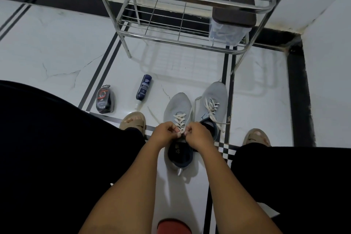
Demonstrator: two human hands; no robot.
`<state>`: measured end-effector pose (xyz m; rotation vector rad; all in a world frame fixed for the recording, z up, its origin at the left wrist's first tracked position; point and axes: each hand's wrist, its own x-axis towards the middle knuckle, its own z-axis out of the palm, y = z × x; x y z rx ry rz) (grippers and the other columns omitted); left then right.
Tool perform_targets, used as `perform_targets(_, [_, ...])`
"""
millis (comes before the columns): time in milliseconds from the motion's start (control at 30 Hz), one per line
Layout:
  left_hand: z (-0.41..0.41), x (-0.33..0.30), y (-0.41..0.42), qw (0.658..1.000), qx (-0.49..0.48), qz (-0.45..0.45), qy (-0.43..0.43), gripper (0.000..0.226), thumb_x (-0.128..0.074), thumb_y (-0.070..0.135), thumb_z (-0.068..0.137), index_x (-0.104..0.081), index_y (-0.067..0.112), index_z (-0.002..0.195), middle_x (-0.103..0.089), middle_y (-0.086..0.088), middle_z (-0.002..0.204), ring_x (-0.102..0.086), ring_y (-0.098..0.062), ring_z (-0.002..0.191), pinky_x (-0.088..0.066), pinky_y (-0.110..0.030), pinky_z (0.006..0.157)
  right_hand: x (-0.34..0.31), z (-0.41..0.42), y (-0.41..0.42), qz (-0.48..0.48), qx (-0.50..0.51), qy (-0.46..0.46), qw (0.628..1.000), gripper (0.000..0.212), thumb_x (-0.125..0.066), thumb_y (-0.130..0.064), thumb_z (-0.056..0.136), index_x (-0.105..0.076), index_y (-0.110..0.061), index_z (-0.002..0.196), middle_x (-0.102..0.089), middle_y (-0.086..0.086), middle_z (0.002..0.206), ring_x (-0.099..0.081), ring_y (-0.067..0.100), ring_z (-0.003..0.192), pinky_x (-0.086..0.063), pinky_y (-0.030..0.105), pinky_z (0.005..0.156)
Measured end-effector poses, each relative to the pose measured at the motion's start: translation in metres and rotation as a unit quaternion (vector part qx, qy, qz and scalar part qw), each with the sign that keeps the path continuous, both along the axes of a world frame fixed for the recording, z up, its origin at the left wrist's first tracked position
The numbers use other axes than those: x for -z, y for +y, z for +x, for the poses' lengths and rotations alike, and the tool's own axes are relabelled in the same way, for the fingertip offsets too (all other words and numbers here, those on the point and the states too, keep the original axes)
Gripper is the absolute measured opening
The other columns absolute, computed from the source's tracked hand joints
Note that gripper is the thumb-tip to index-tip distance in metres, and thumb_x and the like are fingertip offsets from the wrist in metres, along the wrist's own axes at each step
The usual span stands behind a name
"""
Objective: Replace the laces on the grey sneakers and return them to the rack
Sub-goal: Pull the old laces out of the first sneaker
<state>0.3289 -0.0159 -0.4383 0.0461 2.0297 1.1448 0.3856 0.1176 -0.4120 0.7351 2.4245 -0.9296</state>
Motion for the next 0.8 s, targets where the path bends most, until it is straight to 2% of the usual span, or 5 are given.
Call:
perform_targets(400, [0.012,-0.003,0.015,0.979,-0.197,0.031,-0.038,0.018,-0.050,0.001,0.086,-0.047,0.018,0.091,-0.053,0.000,0.075,-0.050,-0.015,0.064,-0.046,-0.025,0.056,0.007,0.003,-0.003,-0.010,0.066,0.013,0.998,0.019,-0.058,-0.026,0.090,-0.056,-0.021,0.072,-0.061,-0.001,0.079,-0.059,0.020,0.073,-0.046,0.029,0.064])
perform_targets(500, [0.000,-0.014,0.005,0.826,-0.499,0.182,-0.187,0.020,-0.045,0.003,0.087,-0.048,0.011,0.069,-0.046,-0.001,0.060,-0.041,-0.011,0.052,-0.039,-0.018,0.044,0.004,0.006,0.003,-0.112,0.304,0.041,0.945,0.029,-0.052,-0.022,0.085,-0.047,-0.016,0.058,-0.052,0.004,0.057,-0.047,0.021,0.049,-0.041,0.032,0.054])
perform_targets(600, [-0.019,-0.020,-0.014,0.712,-0.626,0.247,-0.201,0.024,-0.041,0.013,0.088,-0.044,0.016,0.064,-0.046,0.004,0.067,-0.044,-0.009,0.063,-0.043,-0.023,0.078,-0.003,0.005,0.008,-0.251,0.473,0.074,0.842,0.022,-0.054,-0.015,0.085,-0.057,-0.010,0.064,-0.054,0.006,0.055,-0.045,0.016,0.042,-0.039,0.025,0.044])
perform_targets(667, [-0.027,-0.024,-0.016,0.724,-0.626,0.219,-0.191,0.018,-0.043,0.012,0.087,-0.052,0.015,0.072,-0.055,0.002,0.080,-0.053,-0.012,0.077,-0.041,-0.028,0.095,-0.011,0.002,0.008,-0.362,0.504,0.087,0.780,0.014,-0.051,-0.006,0.088,-0.062,-0.005,0.079,-0.058,0.006,0.066,-0.045,0.010,0.043,-0.038,0.020,0.041])
perform_targets(800, [-0.017,-0.022,0.001,0.899,-0.422,-0.113,-0.017,0.053,-0.056,0.020,0.091,-0.035,0.005,0.137,-0.040,-0.016,0.141,-0.047,-0.038,0.122,-0.043,-0.046,0.099,-0.022,-0.007,0.013,-0.419,0.495,0.129,0.751,0.008,-0.050,-0.006,0.093,-0.057,-0.009,0.089,-0.059,0.005,0.073,-0.040,0.008,0.045,-0.035,0.018,0.041])
